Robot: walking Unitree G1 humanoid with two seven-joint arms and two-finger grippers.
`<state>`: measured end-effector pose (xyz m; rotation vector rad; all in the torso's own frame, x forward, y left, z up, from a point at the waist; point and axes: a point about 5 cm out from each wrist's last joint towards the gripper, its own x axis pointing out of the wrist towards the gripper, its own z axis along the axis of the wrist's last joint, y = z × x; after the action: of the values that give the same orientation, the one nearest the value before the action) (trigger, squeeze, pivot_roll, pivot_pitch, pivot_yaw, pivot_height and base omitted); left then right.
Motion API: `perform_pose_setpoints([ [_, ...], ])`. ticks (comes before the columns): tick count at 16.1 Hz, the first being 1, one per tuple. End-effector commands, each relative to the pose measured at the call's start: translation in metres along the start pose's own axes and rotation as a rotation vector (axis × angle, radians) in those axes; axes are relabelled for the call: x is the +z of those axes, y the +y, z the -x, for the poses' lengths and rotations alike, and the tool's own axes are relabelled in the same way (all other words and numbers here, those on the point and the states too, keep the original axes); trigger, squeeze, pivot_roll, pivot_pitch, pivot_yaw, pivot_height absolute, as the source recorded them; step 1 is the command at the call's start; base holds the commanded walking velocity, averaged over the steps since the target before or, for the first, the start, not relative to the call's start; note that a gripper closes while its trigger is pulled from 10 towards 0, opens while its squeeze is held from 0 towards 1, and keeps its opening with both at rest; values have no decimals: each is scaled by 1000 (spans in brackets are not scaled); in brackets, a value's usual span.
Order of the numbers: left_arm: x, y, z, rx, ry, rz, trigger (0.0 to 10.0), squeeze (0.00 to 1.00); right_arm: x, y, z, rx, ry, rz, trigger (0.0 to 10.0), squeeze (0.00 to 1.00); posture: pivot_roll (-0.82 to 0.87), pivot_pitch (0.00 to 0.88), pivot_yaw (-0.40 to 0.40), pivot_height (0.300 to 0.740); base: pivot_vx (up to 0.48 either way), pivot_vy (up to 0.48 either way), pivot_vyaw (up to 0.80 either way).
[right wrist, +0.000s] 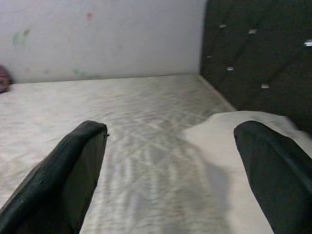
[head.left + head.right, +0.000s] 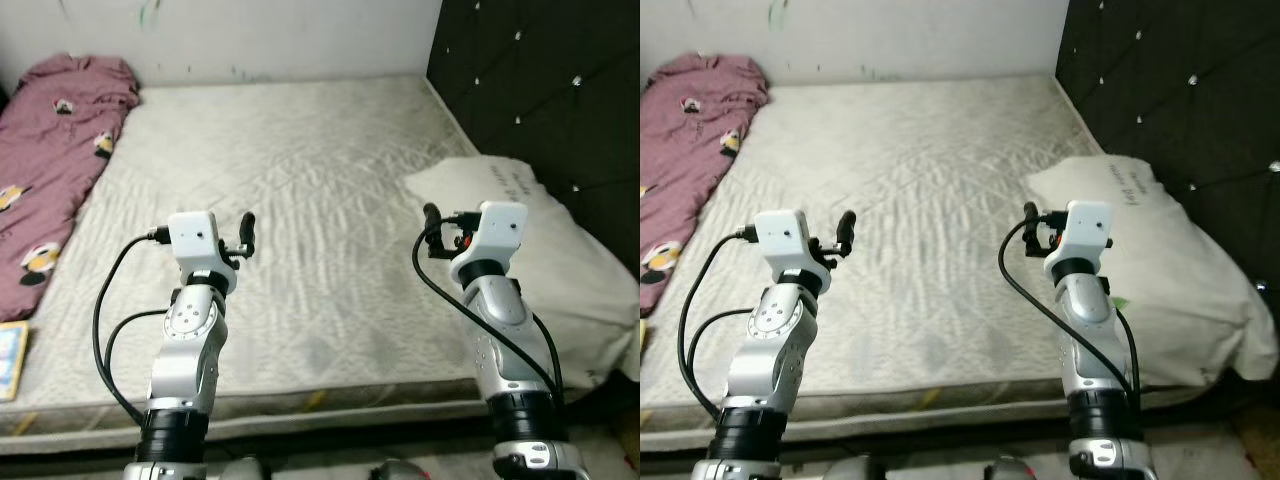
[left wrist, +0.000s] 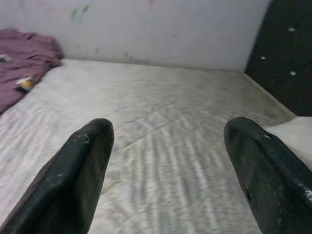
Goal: Clean up the room
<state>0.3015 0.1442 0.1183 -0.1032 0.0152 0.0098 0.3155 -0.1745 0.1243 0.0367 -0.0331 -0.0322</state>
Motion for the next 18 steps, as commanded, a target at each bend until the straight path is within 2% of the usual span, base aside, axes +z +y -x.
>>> perform_pose_setpoints([
  [1,1,9,0,25,-1,-18,10000,0,4,12,-2,40,-15,-9,10000,0,-91,0,24,740,0,480,0],
  [5,0,9,1,15,-4,-26,10000,0,2,15,-2,55,-11,-11,10000,0,-89,0,25,740,0,477,0],
  [10,-3,19,5,21,7,-6,10000,0,3,13,-2,44,-13,-9,10000,0,-96,0,26,740,0,472,0],
  [18,-3,17,3,13,3,-12,10000,0,2,10,-4,32,-5,-2,10000,0,-100,0,28,740,0,468,0],
])
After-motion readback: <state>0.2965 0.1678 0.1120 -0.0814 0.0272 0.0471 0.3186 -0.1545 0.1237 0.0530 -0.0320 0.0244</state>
